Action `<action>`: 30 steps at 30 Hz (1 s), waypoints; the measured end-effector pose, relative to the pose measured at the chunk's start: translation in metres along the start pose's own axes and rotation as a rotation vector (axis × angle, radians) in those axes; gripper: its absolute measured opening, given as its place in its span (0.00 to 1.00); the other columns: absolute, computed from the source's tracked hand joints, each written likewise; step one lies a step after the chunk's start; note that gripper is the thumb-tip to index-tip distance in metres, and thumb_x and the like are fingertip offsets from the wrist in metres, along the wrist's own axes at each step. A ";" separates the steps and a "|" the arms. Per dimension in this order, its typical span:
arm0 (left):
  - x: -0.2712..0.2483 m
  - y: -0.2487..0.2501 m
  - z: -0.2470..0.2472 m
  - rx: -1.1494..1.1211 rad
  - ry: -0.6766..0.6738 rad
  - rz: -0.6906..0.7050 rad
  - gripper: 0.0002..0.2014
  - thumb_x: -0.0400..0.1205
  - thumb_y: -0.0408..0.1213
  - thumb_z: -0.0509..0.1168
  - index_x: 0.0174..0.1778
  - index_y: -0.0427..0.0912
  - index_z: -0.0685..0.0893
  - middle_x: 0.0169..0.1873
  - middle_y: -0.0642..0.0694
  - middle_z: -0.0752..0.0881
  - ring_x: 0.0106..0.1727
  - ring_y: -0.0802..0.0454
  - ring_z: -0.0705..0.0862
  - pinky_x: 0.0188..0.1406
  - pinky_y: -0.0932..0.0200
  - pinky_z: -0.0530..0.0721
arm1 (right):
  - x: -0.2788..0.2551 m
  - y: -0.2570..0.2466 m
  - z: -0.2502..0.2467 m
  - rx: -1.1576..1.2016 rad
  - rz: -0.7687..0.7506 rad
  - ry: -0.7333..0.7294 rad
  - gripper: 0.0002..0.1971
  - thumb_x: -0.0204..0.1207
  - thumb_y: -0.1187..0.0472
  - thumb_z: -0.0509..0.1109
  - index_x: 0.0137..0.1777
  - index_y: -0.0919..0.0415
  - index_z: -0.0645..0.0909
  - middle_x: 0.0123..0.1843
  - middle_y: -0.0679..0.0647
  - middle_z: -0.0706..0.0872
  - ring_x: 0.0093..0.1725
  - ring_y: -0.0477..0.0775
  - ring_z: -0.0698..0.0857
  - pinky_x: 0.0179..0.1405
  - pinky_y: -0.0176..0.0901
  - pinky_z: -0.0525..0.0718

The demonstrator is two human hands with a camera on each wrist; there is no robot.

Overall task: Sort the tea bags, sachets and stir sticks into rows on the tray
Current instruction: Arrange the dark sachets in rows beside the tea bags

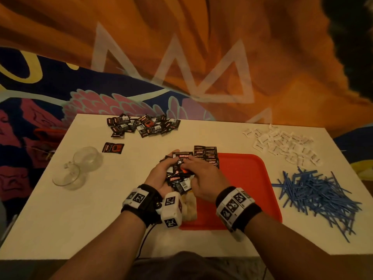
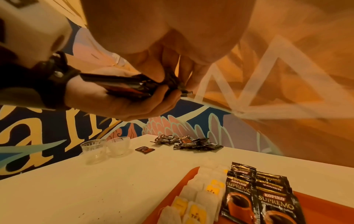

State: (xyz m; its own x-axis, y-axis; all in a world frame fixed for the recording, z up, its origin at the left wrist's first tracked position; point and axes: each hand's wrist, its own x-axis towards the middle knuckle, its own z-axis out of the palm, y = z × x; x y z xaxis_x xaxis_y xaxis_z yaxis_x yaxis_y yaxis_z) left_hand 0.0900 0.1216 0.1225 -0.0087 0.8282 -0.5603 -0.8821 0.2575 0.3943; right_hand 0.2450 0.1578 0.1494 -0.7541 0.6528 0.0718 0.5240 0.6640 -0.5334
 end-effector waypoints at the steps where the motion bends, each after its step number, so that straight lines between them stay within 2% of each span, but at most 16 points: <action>1: -0.002 0.000 -0.001 0.045 -0.005 -0.024 0.13 0.77 0.31 0.65 0.57 0.38 0.84 0.44 0.35 0.89 0.41 0.41 0.90 0.41 0.47 0.92 | 0.000 -0.002 0.002 0.012 -0.006 -0.015 0.28 0.69 0.64 0.59 0.72 0.60 0.80 0.74 0.54 0.80 0.80 0.51 0.70 0.79 0.38 0.59; 3: -0.003 0.000 -0.004 0.118 -0.011 -0.042 0.14 0.77 0.29 0.65 0.58 0.35 0.84 0.40 0.36 0.89 0.37 0.41 0.90 0.36 0.49 0.91 | 0.000 -0.004 0.005 0.120 0.054 -0.015 0.27 0.70 0.62 0.59 0.69 0.58 0.82 0.73 0.52 0.81 0.77 0.47 0.72 0.80 0.40 0.63; 4: -0.003 0.000 -0.007 0.149 -0.009 -0.029 0.14 0.78 0.28 0.65 0.60 0.34 0.83 0.40 0.35 0.89 0.37 0.41 0.90 0.34 0.49 0.90 | 0.002 -0.005 0.005 0.198 0.120 0.042 0.23 0.71 0.60 0.62 0.65 0.57 0.85 0.69 0.52 0.84 0.73 0.46 0.76 0.78 0.43 0.69; 6: -0.002 0.002 -0.008 0.215 -0.010 0.001 0.15 0.82 0.27 0.63 0.66 0.31 0.81 0.42 0.34 0.89 0.37 0.40 0.91 0.33 0.50 0.90 | 0.008 -0.007 0.005 0.319 0.302 0.253 0.13 0.74 0.53 0.71 0.57 0.54 0.86 0.60 0.49 0.87 0.59 0.45 0.84 0.61 0.44 0.83; 7: -0.002 0.002 -0.009 0.241 -0.010 0.004 0.16 0.83 0.28 0.64 0.67 0.29 0.80 0.43 0.33 0.89 0.38 0.40 0.91 0.33 0.50 0.90 | 0.011 -0.007 0.004 0.362 0.414 0.324 0.13 0.72 0.50 0.76 0.55 0.52 0.84 0.56 0.47 0.85 0.53 0.46 0.84 0.53 0.42 0.84; 9: -0.002 0.000 -0.009 0.273 0.004 0.017 0.24 0.79 0.30 0.69 0.70 0.26 0.78 0.48 0.30 0.88 0.42 0.37 0.90 0.38 0.46 0.91 | 0.018 -0.003 0.003 0.467 0.611 0.308 0.21 0.66 0.49 0.82 0.55 0.53 0.79 0.50 0.46 0.81 0.47 0.47 0.81 0.46 0.41 0.82; 11: -0.001 -0.001 -0.009 0.269 0.018 0.030 0.28 0.76 0.33 0.72 0.71 0.25 0.78 0.54 0.28 0.87 0.48 0.35 0.89 0.48 0.41 0.91 | 0.022 0.002 0.002 0.584 0.706 0.224 0.21 0.66 0.52 0.84 0.52 0.55 0.77 0.43 0.47 0.80 0.44 0.48 0.81 0.46 0.44 0.83; 13: 0.000 -0.003 -0.008 0.246 0.016 -0.002 0.28 0.77 0.34 0.71 0.73 0.26 0.77 0.59 0.28 0.84 0.52 0.35 0.87 0.63 0.38 0.84 | 0.025 0.009 0.003 0.655 0.717 0.192 0.17 0.68 0.56 0.83 0.47 0.55 0.76 0.36 0.47 0.79 0.38 0.47 0.80 0.40 0.41 0.80; 15: 0.001 -0.006 -0.007 0.236 0.019 -0.034 0.29 0.76 0.32 0.68 0.74 0.27 0.76 0.62 0.28 0.81 0.54 0.36 0.85 0.71 0.38 0.76 | 0.024 0.014 0.003 0.709 0.708 0.173 0.15 0.69 0.61 0.82 0.41 0.56 0.75 0.32 0.49 0.79 0.32 0.48 0.79 0.36 0.41 0.79; 17: 0.002 -0.010 -0.003 0.273 0.029 -0.023 0.28 0.75 0.30 0.67 0.73 0.27 0.77 0.59 0.28 0.84 0.52 0.36 0.86 0.68 0.38 0.79 | 0.023 0.023 -0.001 0.778 0.724 0.147 0.12 0.70 0.64 0.80 0.42 0.64 0.78 0.37 0.57 0.86 0.38 0.58 0.86 0.43 0.52 0.86; 19: 0.003 -0.012 0.000 0.320 0.052 0.016 0.23 0.80 0.27 0.65 0.72 0.28 0.78 0.61 0.26 0.85 0.52 0.36 0.88 0.61 0.38 0.84 | 0.019 0.030 -0.010 0.898 0.768 0.141 0.12 0.72 0.71 0.76 0.54 0.72 0.80 0.50 0.63 0.90 0.49 0.65 0.90 0.54 0.60 0.88; 20: 0.004 -0.013 0.002 0.329 0.061 0.023 0.20 0.82 0.26 0.63 0.72 0.29 0.79 0.62 0.26 0.85 0.51 0.35 0.89 0.56 0.37 0.88 | 0.016 0.034 -0.015 0.982 0.780 0.150 0.12 0.74 0.75 0.72 0.57 0.72 0.80 0.52 0.64 0.89 0.49 0.64 0.90 0.52 0.58 0.89; 24: 0.003 -0.025 0.013 0.310 0.053 0.005 0.16 0.85 0.26 0.60 0.69 0.31 0.80 0.52 0.28 0.89 0.44 0.36 0.92 0.37 0.41 0.91 | 0.010 0.048 -0.038 1.271 0.789 0.269 0.15 0.74 0.83 0.53 0.52 0.67 0.73 0.44 0.67 0.83 0.35 0.59 0.85 0.29 0.46 0.87; 25: 0.002 -0.029 0.018 0.311 0.051 0.007 0.17 0.84 0.25 0.61 0.69 0.31 0.80 0.49 0.29 0.90 0.42 0.36 0.92 0.35 0.42 0.90 | 0.010 0.052 -0.039 1.265 0.787 0.276 0.14 0.75 0.82 0.55 0.51 0.65 0.71 0.45 0.67 0.82 0.33 0.57 0.83 0.27 0.44 0.85; 28: 0.003 -0.042 0.032 0.309 0.051 0.044 0.23 0.79 0.26 0.66 0.71 0.30 0.78 0.48 0.29 0.90 0.42 0.36 0.91 0.36 0.44 0.91 | 0.009 0.062 -0.042 1.186 0.682 0.160 0.14 0.77 0.74 0.70 0.57 0.58 0.75 0.51 0.64 0.82 0.31 0.50 0.81 0.23 0.39 0.79; 30: 0.004 -0.048 0.041 0.278 0.045 0.074 0.26 0.77 0.27 0.68 0.73 0.29 0.76 0.49 0.30 0.89 0.43 0.37 0.91 0.37 0.45 0.91 | 0.010 0.065 -0.041 1.077 0.601 0.061 0.15 0.75 0.71 0.74 0.59 0.58 0.79 0.53 0.59 0.86 0.41 0.53 0.87 0.33 0.43 0.86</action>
State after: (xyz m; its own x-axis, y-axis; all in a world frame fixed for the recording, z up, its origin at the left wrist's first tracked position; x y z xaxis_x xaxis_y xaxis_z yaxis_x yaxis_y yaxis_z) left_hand 0.1521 0.1333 0.1312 -0.0945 0.8282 -0.5524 -0.7156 0.3292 0.6160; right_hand 0.2881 0.2223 0.1498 -0.4713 0.7857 -0.4007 0.1662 -0.3670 -0.9152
